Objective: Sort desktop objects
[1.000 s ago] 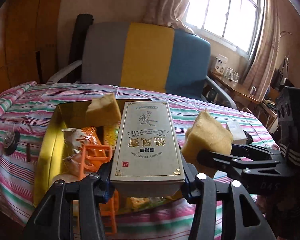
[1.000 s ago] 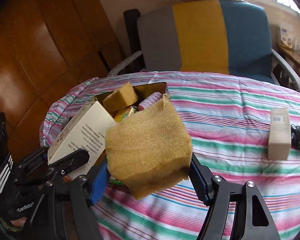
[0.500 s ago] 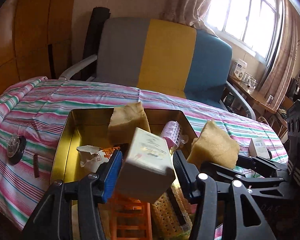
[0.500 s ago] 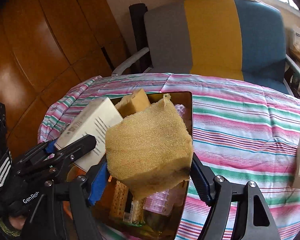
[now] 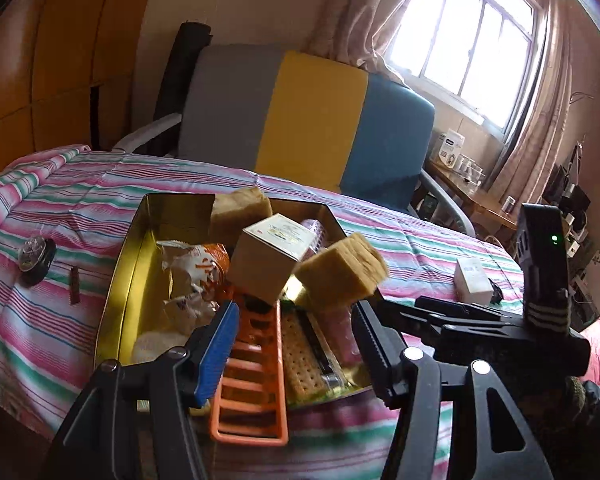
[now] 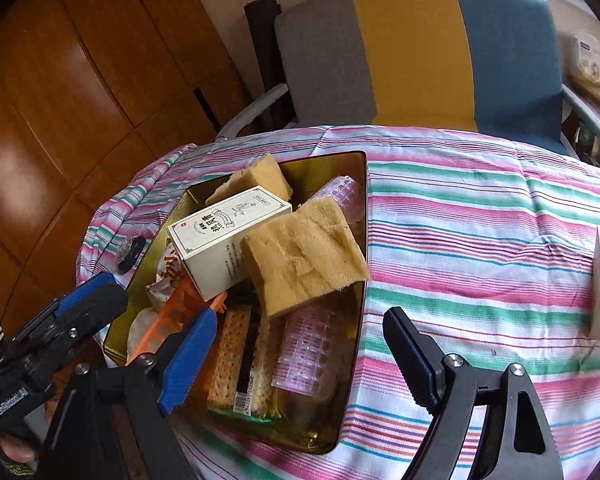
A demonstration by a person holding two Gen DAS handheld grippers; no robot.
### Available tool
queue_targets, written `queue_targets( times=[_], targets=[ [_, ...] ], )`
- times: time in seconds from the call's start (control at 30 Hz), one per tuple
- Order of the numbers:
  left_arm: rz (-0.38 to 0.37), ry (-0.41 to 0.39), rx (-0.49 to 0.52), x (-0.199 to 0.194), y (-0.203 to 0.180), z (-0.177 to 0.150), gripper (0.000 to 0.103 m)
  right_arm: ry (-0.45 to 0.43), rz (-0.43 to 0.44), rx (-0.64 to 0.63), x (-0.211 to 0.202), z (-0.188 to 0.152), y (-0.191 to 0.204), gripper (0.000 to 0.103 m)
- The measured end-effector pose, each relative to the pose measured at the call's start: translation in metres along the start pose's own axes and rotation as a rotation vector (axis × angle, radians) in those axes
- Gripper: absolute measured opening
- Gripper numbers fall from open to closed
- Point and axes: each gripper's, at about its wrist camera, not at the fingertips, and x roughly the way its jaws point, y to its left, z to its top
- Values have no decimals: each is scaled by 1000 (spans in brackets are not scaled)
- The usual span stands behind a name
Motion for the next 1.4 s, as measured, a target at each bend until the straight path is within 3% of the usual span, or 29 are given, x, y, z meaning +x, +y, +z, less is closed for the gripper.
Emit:
queue_targets(
  times=[0.2, 0.4, 0.57, 0.87, 1.0, 1.1, 1.4],
  targets=[
    [-95, 48, 5, -18, -19, -35, 60, -5, -6, 10, -22, -29, -6, 86],
    [-142, 124, -5, -5, -27, -58, 59, 2, -29, 64, -43, -56, -26, 88],
    [-96, 172, -38, 9, -16, -65, 58, 8, -55, 116, -56, -74, -47, 88],
    [-50, 127, -41, 3, -6, -53, 58, 15, -94, 175, -64, -91, -72, 90],
    [49, 136, -24, 10, 7, -44, 58, 12, -105, 183, -67, -96, -77, 90],
    [74, 132, -75, 10, 23, -40, 57, 12, -116, 191, -70, -100, -82, 90],
    [38, 83, -36, 4, -4, -33, 58, -57, -216, 272, -116, -118, -134, 91]
  ],
)
